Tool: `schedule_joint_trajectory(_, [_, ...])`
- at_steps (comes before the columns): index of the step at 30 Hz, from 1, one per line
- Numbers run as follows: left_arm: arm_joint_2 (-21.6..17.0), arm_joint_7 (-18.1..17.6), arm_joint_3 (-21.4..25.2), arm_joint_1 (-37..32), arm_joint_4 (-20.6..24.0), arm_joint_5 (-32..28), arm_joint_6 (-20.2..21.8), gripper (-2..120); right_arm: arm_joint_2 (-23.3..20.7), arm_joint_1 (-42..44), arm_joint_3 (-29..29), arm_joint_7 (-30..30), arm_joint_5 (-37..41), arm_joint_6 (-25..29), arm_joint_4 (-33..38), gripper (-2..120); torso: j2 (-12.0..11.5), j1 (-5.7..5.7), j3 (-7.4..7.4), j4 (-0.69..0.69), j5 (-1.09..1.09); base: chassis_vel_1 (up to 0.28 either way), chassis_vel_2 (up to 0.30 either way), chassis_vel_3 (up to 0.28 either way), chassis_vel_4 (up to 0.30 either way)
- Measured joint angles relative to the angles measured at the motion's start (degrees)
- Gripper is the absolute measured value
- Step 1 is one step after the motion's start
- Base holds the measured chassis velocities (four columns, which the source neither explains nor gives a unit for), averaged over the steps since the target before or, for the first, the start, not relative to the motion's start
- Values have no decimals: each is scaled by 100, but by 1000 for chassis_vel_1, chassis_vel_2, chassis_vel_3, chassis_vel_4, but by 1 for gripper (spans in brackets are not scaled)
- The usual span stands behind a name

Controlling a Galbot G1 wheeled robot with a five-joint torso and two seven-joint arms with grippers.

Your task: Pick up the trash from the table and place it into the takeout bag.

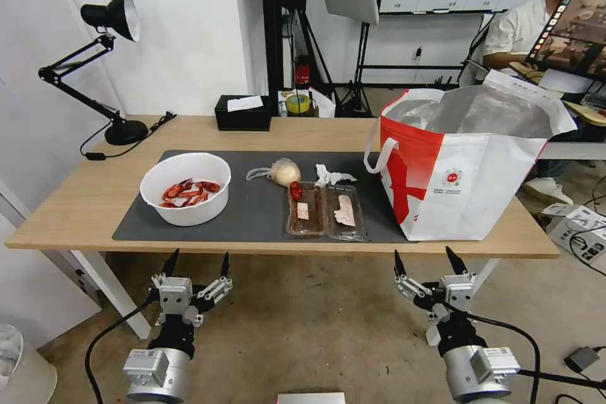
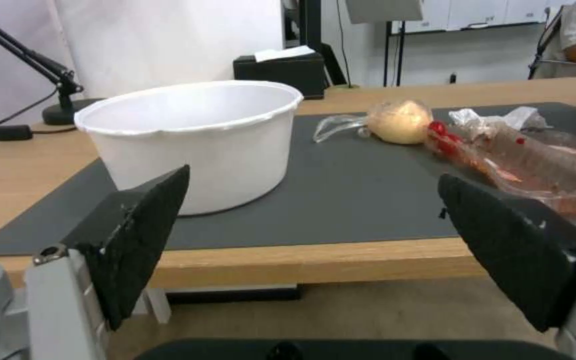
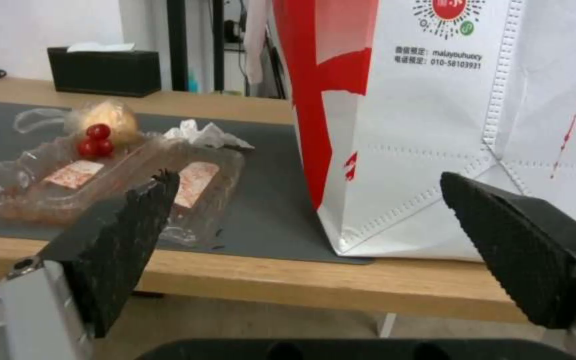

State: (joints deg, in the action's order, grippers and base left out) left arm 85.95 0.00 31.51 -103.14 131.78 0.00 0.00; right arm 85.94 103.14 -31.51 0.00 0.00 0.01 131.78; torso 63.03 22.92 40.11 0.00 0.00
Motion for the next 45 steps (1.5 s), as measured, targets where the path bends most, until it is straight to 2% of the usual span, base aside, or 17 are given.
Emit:
schedule_joint_trajectory(21, [-3, -1, 14, 4, 10, -61, 37, 100, -32, -12, -2, 0, 23, -26, 2, 100, 0, 0, 0, -1, 0, 0, 0, 0, 0])
schedule_joint_trajectory(23, [-15, -16, 56, 15, 66, -194, 132, 100, -148, -69, -25, 0, 119, -150, 16, 100, 0, 0, 0, -1, -1, 0, 0, 0, 0])
schedule_joint_trajectory(25, [-59, -86, 202, 57, 266, -646, 451, 100, -531, -280, -111, 1, 442, -563, 87, 100, 0, 0, 0, 1, 0, 0, 0, 0, 0])
schedule_joint_trajectory(26, [-59, -86, 202, 57, 266, -646, 451, 100, -531, -280, -111, 1, 442, -563, 87, 100, 0, 0, 0, 1, 0, 0, 0, 0, 0])
schedule_joint_trajectory(29, [-119, -178, 397, 118, 535, -1280, 895, 100, -1133, -599, -243, 10, 950, -1218, 198, 100, 0, 0, 0, 0, 0, 0, 0, 0, 0])
schedule_joint_trajectory(30, [-119, -178, 397, 118, 535, -1280, 895, 100, -1133, -599, -243, 10, 950, -1218, 198, 100, 0, 0, 0, 0, 0, 0, 0, 0, 0])
schedule_joint_trajectory(33, [-154, -224, 504, 164, 669, -1681, 1151, 100, -1777, -944, -384, 20, 1493, -1918, 316, 100, 0, 0, 1, 1, -3, 0, 0, 0, 0])
schedule_joint_trajectory(34, [-154, -224, 504, 164, 669, -1681, 1151, 100, -1777, -944, -384, 20, 1493, -1918, 316, 100, 0, 0, 1, 1, -3, 0, 0, 0, 0])
schedule_joint_trajectory(36, [-196, -257, 609, 231, 797, -2074, 1362, 100, -2133, -1142, -462, 27, 1791, -2298, 377, 100, 0, 0, 0, 2, 1, 0, 0, 0, 0])
schedule_joint_trajectory(38, [-209, -267, 627, 245, 801, -2168, 1419, 100, -2201, -1238, -403, -31, 1958, -2366, 307, 100, 0, 0, 0, -1, -3, 0, 0, 0, 0])
schedule_joint_trajectory(40, [-217, -269, 637, 249, 799, -2205, 1434, 100, -2208, -1314, -266, -147, 2105, -2390, 137, 100, -1, 0, 1, 1, 4, 0, 0, 0, 0])
schedule_joint_trajectory(45, [-212, -268, 617, 250, 753, -2189, 1426, 100, -2145, -1325, -179, -205, 2115, -2215, -26, 100, 0, 0, 0, 0, 1, 0, 0, 0, 0])
